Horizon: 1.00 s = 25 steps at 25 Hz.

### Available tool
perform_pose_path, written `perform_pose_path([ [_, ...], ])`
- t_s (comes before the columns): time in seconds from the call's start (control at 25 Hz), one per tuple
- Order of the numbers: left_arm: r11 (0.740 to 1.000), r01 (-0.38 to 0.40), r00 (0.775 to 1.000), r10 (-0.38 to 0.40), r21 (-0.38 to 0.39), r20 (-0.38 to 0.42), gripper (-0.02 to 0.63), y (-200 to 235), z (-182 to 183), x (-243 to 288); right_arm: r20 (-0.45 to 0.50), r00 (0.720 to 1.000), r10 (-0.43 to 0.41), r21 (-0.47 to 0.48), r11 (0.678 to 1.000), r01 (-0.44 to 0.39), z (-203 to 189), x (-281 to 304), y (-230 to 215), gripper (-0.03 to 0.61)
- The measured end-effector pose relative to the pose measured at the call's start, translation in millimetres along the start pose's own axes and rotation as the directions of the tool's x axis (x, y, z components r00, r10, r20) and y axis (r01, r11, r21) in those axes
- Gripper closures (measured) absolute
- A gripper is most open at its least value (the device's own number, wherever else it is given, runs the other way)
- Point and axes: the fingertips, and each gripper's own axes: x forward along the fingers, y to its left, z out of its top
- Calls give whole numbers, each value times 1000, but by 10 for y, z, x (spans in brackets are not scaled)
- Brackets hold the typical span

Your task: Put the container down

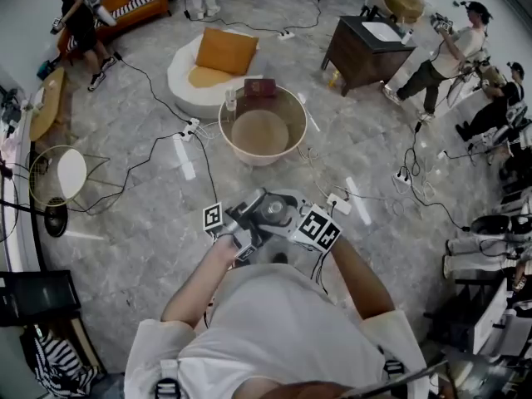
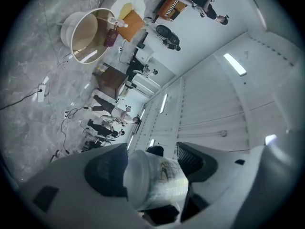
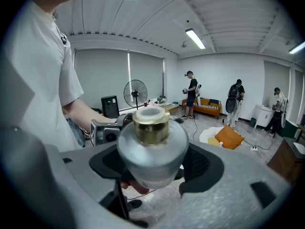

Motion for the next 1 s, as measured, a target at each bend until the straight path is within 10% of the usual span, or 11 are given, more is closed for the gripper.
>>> perform_pose_path([
  [1.0, 999, -41, 999, 40, -32, -32, 313, -106, 184, -384, 6, 998, -58, 41, 997, 58, 57, 415, 120, 241],
])
